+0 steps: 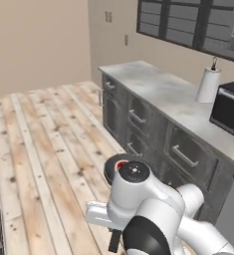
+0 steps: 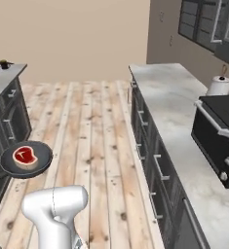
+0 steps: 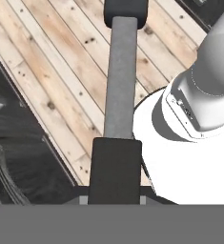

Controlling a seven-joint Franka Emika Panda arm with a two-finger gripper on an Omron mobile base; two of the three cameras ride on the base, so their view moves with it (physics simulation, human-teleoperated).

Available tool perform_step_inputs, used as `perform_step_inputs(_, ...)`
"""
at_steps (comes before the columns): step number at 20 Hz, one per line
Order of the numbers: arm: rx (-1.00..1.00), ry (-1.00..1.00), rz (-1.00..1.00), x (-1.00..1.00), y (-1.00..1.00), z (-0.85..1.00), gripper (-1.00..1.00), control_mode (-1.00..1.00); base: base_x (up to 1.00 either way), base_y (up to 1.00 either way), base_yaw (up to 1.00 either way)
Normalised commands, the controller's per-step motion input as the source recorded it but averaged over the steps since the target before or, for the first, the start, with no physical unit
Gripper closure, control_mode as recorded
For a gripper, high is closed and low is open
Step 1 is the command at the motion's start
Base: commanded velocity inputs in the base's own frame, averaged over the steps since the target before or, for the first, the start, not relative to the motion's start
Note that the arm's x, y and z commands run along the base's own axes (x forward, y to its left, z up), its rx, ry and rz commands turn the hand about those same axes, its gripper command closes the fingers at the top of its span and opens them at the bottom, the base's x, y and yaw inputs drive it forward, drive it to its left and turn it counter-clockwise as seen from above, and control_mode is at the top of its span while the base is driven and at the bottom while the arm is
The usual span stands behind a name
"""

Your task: Pick up the pan with the steak in it and place it on the dining table. Then place the steak on the plate.

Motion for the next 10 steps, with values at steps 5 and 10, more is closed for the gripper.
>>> perform_step_inputs(5, 0.00, 0.00, 0.00, 0.00, 0.00, 0.00, 1.00, 1.00, 1.00, 0.00, 0.00)
perform_step_inputs(10, 0.00, 0.00, 0.00, 0.00, 0.00, 0.00, 1.00, 1.00, 1.00, 0.00, 0.00)
